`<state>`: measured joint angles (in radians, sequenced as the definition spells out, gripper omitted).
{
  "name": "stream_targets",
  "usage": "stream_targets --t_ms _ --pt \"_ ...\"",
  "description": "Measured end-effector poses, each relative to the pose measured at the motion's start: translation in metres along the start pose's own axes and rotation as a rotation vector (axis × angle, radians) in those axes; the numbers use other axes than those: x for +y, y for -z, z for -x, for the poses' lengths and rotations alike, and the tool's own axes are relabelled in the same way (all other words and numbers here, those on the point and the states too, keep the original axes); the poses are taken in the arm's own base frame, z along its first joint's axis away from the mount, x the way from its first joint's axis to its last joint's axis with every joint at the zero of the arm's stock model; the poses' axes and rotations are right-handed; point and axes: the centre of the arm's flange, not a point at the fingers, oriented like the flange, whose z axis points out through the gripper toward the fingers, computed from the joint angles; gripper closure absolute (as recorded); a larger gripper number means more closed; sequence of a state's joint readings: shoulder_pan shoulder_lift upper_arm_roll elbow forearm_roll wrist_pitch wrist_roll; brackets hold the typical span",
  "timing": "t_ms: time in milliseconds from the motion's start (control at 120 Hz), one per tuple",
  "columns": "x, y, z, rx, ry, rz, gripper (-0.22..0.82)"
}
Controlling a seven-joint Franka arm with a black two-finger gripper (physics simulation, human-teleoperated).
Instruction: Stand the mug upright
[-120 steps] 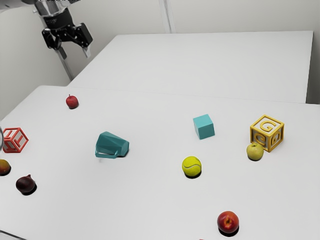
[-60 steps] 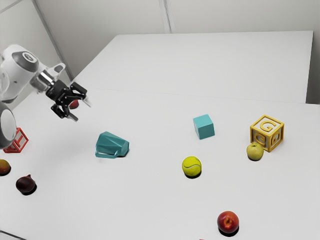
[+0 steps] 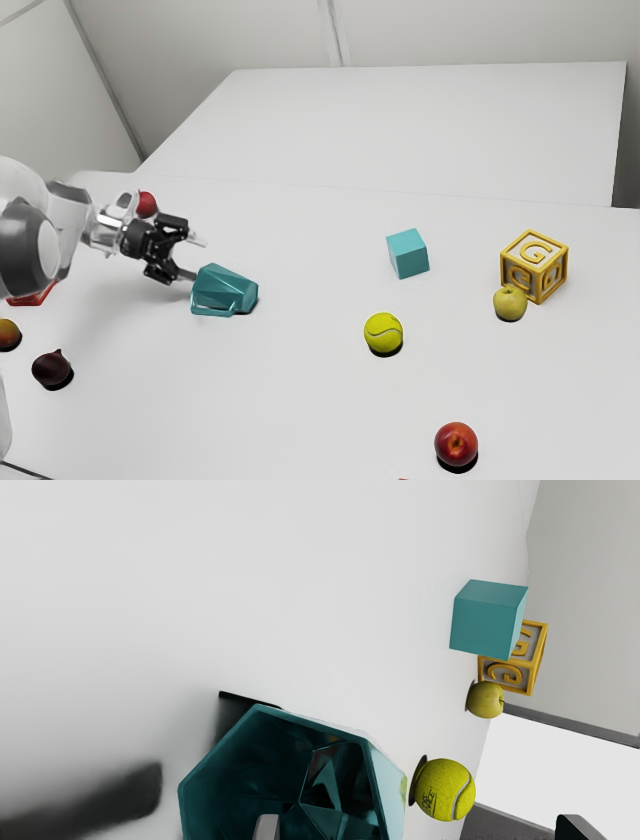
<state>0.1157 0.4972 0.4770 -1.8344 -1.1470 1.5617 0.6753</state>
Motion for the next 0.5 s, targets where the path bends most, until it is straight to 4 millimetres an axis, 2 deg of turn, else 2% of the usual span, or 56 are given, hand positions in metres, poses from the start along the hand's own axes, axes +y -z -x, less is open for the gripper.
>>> stream_targets --t_ms 317,500 --pt "-0.019 -0.020 0.013 0.017 -0.065 0.102 0.00" --pt "-0.023 -0.034 0.019 0.016 -0.093 0.142 0.00"
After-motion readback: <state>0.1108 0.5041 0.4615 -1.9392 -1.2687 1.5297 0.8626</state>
